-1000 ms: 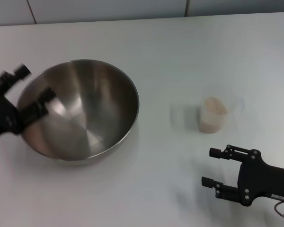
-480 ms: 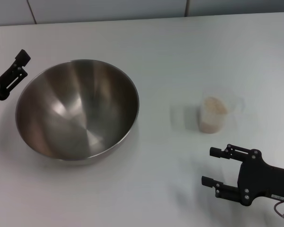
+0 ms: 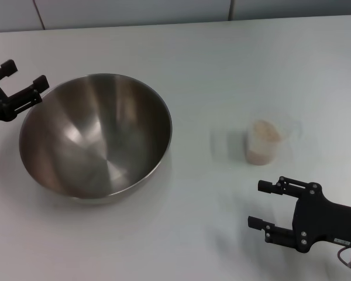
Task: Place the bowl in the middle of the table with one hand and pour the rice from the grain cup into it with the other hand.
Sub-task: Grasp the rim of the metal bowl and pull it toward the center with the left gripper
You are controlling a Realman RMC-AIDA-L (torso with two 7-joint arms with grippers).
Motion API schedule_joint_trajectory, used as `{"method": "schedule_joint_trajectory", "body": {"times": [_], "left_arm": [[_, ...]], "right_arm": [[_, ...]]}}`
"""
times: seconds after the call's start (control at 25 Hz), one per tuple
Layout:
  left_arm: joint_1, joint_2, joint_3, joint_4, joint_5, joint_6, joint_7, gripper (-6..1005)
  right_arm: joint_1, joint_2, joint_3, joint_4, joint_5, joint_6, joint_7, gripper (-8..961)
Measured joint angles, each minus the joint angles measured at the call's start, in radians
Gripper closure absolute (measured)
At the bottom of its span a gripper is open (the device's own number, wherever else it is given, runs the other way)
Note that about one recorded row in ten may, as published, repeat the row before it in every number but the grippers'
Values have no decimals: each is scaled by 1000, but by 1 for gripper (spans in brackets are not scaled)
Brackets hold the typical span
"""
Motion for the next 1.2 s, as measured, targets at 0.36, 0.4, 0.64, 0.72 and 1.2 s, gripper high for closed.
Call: {"method": "schedule_joint_trajectory", "body": {"times": [0.36,0.4,0.64,0.72,1.2], "left_arm": [[29,2,343,345,98,-91,-424,139],[24,2,356,369,132,-91,-458,139],[-29,1,427,471,326,-71,-661,139],[-44,0,472,504,378,-61,-724,139],[-108,-3,567,597,588,-29,-897,138]], "right_arm": [[2,0,2,-5,0,0,0,267],[2,0,2,-5,0,0,0,267],[2,-1,4,-6,0,0,0,267],[3,-1,4,-6,2,0,0,267],[5,-2,5,-6,4,4,0,266]]}}
